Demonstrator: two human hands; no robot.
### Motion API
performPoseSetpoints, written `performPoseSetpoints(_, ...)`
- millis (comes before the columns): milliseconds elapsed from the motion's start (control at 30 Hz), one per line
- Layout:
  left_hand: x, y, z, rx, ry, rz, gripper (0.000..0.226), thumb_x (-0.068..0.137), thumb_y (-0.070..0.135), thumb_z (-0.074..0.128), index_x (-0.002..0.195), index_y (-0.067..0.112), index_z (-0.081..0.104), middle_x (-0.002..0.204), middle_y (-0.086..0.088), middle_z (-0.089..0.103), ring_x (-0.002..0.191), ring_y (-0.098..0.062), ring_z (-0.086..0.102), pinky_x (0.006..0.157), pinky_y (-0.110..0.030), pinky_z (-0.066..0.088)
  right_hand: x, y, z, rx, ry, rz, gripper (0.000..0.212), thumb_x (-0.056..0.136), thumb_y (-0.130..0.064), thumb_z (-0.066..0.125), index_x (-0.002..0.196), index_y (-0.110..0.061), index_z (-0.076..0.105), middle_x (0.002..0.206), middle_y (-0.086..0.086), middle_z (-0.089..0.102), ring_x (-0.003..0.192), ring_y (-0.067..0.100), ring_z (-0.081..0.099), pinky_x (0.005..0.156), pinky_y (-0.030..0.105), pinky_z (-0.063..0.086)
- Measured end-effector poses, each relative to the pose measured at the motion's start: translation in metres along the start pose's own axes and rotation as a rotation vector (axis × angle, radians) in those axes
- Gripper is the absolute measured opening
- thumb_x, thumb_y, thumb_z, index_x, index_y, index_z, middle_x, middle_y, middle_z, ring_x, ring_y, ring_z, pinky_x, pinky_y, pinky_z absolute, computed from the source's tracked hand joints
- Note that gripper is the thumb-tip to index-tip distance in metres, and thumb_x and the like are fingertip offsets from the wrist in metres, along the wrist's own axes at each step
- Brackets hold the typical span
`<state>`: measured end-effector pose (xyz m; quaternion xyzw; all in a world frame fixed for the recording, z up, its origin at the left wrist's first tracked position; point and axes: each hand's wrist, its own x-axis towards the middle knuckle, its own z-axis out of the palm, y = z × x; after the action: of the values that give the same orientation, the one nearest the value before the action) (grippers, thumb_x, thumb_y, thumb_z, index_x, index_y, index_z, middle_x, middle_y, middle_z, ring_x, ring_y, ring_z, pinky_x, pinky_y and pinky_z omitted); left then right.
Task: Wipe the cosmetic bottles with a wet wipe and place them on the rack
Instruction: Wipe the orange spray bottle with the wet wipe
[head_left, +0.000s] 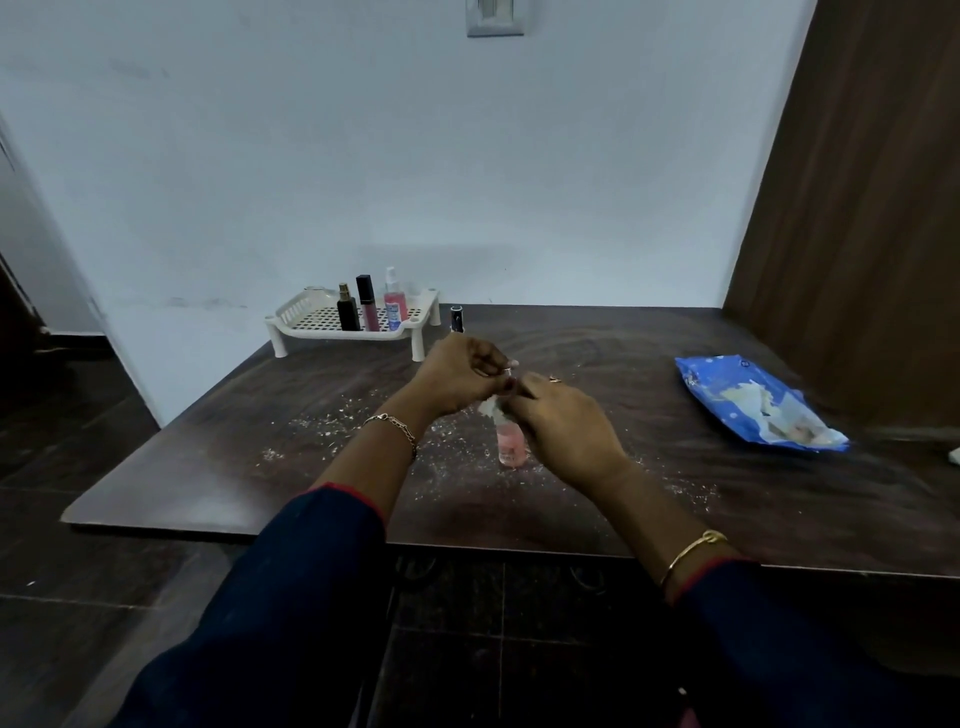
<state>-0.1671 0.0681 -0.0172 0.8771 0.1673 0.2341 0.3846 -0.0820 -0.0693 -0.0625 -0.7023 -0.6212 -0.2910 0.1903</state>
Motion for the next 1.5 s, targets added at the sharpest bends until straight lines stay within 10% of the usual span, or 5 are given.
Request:
performPoseSetpoints(367, -0.006, -0.01, -0.004, -0.097, 0.01, -0.054, 0.024, 0.078, 0.004, 0.073, 0.1, 0.001, 0.067, 0.083, 0.002, 0.068, 0.073, -0.002, 0.064, 0.073, -0.018, 0.054, -0.03, 0.012, 0.003, 0.031, -0.391, -0.129, 0.015, 0.085, -0.018, 0.06, 0.096, -0.013, 0.069, 0.104, 0.004, 0.062, 0.084, 0.025, 0.062, 0.061, 0.03, 0.047)
performPoseSetpoints(633, -0.03, -0.015, -0.012, -0.696, 0.02, -0.174, 0.034, 0.082, -0.012, 0.058, 0.113, 0.003, 0.057, 0.093, -0.008, 0.071, 0.082, -0.013, 0.071, 0.064, -0.024, 0.057, -0.014, 0.028, -0.002, 0.822, 0.046, 0.671, 0.019, 0.081, 0.002, 0.066, 0.094, -0.011, 0.07, 0.093, -0.002, 0.068, 0.084, 0.013, 0.064, 0.071, 0.02, 0.051)
performPoseSetpoints(767, -0.035, -0.015, -0.008, -0.861, 0.014, -0.155, 0.037, 0.081, -0.007, 0.06, 0.115, 0.008, 0.057, 0.1, -0.008, 0.073, 0.091, -0.018, 0.07, 0.073, -0.03, 0.058, 0.011, 0.012, -0.009, 1.038, 0.046, 0.709, 0.017, 0.08, -0.003, 0.069, 0.094, -0.012, 0.066, 0.092, -0.006, 0.069, 0.084, 0.005, 0.063, 0.07, 0.015, 0.048)
performPoseSetpoints(1167, -0.029, -0.006, -0.002, -0.936, 0.307, -0.202, 0.016, 0.081, -0.003, 0.064, 0.094, 0.006, 0.067, 0.087, -0.007, 0.069, 0.081, -0.014, 0.066, 0.066, -0.027, 0.058, -0.027, -0.011, 0.002, 0.619, 0.043, 0.411, 0.015, 0.091, -0.02, 0.058, 0.096, -0.011, 0.069, 0.095, -0.002, 0.063, 0.084, 0.01, 0.06, 0.074, 0.033, 0.055)
performPoseSetpoints(1500, -0.031, -0.003, 0.007, -0.854, 0.387, -0.255, 0.017, 0.078, 0.0, 0.071, 0.094, 0.0, 0.065, 0.079, -0.011, 0.068, 0.063, -0.013, 0.066, 0.054, -0.022, 0.054, 0.009, -0.029, -0.008, 0.405, 0.129, 0.269, 0.021, 0.088, -0.017, 0.054, 0.104, -0.015, 0.069, 0.104, -0.003, 0.064, 0.085, 0.008, 0.056, 0.073, 0.011, 0.041)
